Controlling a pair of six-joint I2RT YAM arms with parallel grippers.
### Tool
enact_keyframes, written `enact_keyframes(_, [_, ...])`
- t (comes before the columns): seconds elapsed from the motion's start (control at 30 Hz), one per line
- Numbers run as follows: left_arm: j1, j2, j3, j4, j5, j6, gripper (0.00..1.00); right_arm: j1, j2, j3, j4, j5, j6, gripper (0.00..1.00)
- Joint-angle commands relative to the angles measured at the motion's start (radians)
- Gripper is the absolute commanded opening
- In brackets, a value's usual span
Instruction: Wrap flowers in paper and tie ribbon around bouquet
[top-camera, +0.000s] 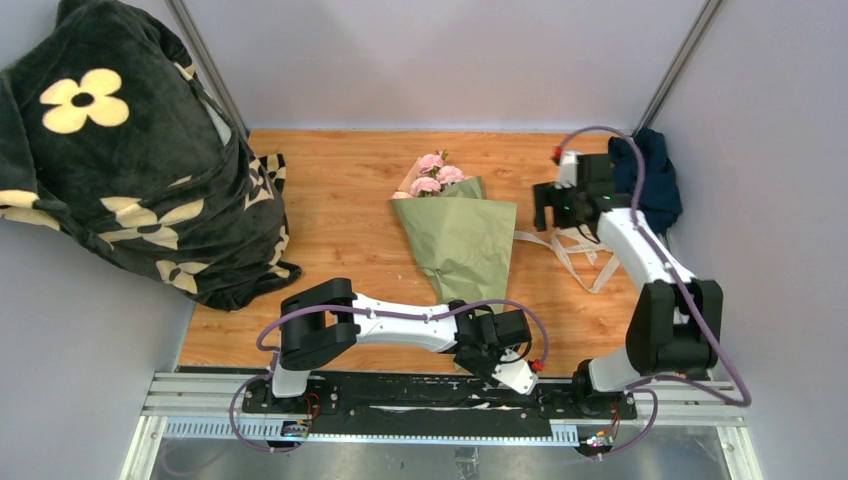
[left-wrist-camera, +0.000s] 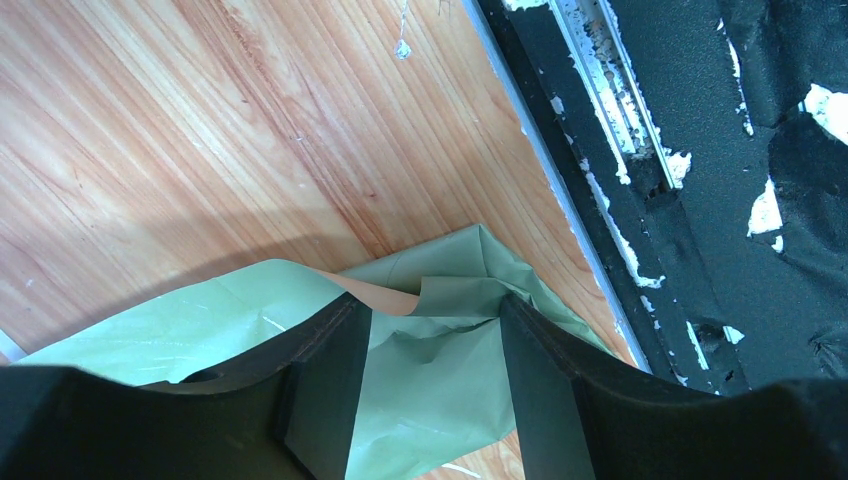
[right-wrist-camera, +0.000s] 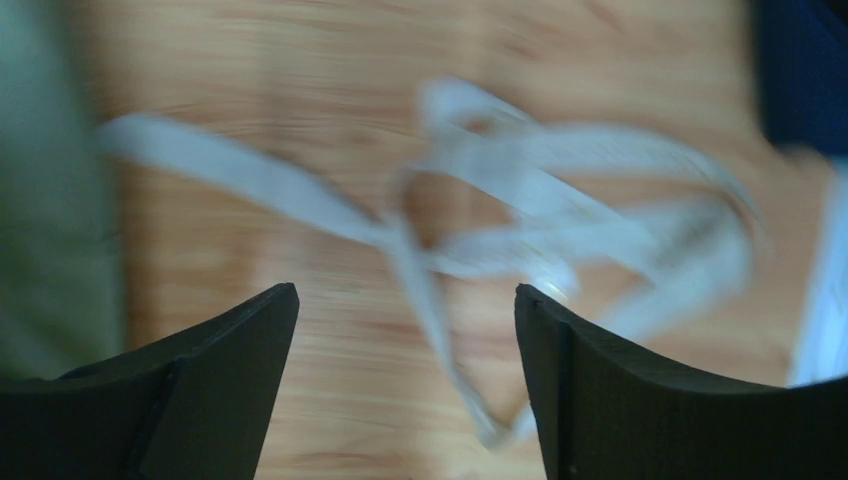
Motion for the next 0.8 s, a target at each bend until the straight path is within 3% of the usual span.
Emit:
enact_keyframes(0.0, [0.004, 0.111, -0.086, -0.109, 0.024, 0.004, 0.60, 0.126, 0.166, 0.142, -0.037, -0.170, -0.278, 0.88])
enact_keyframes(0.07, [0.004, 0.110, -0.085, -0.109, 0.028, 0.005, 0.60, 0.124, 0.311, 0.284, -0.211, -0.156, -0.335, 0.89])
enact_keyframes(0.2, [0.004, 0.119, -0.080, -0.110, 0.035, 0.003, 0.60, 0.124, 0.547, 0.479, -0.475, -0.269, -0.461, 0.90])
enact_keyframes(0.43, [0.005, 0.121, -0.076, -0.114, 0.039, 0.003, 0.60, 0.138, 0.682, 0.490, -0.453, -0.268, -0.490, 0.87])
enact_keyframes(0.5, [0.004, 0.123, -0.076, -0.115, 0.039, 0.003, 0.60, 0.157, 0.713, 0.479, -0.442, -0.222, -0.467, 0.75])
enact_keyframes(0.53, [0.004, 0.123, -0.077, -0.114, 0.039, 0.003, 0.60, 0.168, 0.727, 0.477, -0.447, -0.223, -0.457, 0.56])
enact_keyframes(0.57, [0.004, 0.121, -0.078, -0.116, 0.039, 0.005, 0.60, 0.183, 0.737, 0.470, -0.452, -0.225, -0.441, 0.22])
enact_keyframes(0.63, [0.006, 0.120, -0.081, -0.116, 0.038, 0.005, 0.60, 0.223, 0.720, 0.421, -0.424, -0.219, -0.415, 0.01])
enact_keyframes(0.77, [0.004, 0.116, -0.087, -0.116, 0.032, 0.007, 0.60, 0.331, 0.608, 0.273, -0.354, -0.311, -0.375, 0.00])
